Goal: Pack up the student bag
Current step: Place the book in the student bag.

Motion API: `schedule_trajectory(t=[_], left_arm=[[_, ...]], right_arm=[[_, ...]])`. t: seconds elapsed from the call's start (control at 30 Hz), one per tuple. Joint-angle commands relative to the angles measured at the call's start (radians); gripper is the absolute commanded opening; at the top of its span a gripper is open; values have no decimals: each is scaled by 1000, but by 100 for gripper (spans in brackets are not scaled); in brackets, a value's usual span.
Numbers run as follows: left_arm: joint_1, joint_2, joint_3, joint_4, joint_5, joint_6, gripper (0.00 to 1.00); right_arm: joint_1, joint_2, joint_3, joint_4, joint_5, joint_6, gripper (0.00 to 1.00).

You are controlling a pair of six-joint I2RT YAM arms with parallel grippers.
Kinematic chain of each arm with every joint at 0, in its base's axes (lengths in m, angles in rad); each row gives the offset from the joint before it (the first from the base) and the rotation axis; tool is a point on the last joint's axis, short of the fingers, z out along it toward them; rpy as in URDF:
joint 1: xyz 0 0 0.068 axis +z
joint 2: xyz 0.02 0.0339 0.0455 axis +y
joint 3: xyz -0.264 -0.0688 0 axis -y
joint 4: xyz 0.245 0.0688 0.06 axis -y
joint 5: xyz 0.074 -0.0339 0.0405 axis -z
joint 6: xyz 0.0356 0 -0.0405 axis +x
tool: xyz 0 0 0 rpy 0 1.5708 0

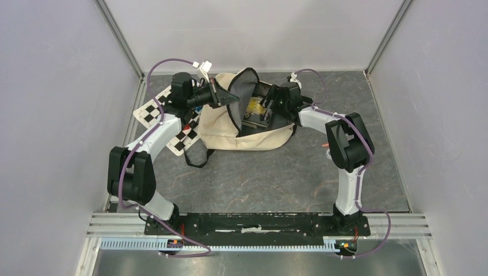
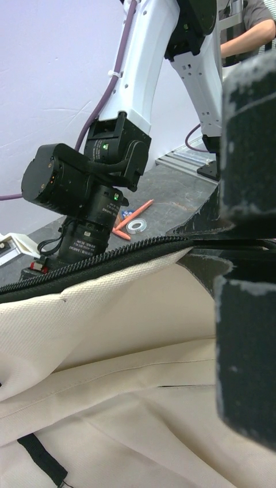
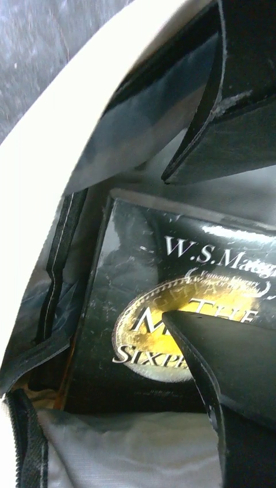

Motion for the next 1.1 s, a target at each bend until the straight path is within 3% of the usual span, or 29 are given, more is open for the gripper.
schedule_trajectory(t=[0.0,0.17,0.43,0.63,0.9,1.07], left_arm=[[2,-13,14,40,19,11,2],[2,-10,14,40,19,8,2],[2,-12,16,30,18,14,2],[2,-18,14,26,8,20,2],[2,15,25,12,21,17,2],[0,23,27,12,25,15,2]], right_arm=[[-6,-98,-52,15,34,-116,87],[-7,-175,-128,19,34,-131,90],[-2,-205,-198,58,-13,-69,76],[37,-152,-164,94,-53,-39,52],[97,-30,3,93,-69,-14,37],[112,9,62,109,-71,-13,37]])
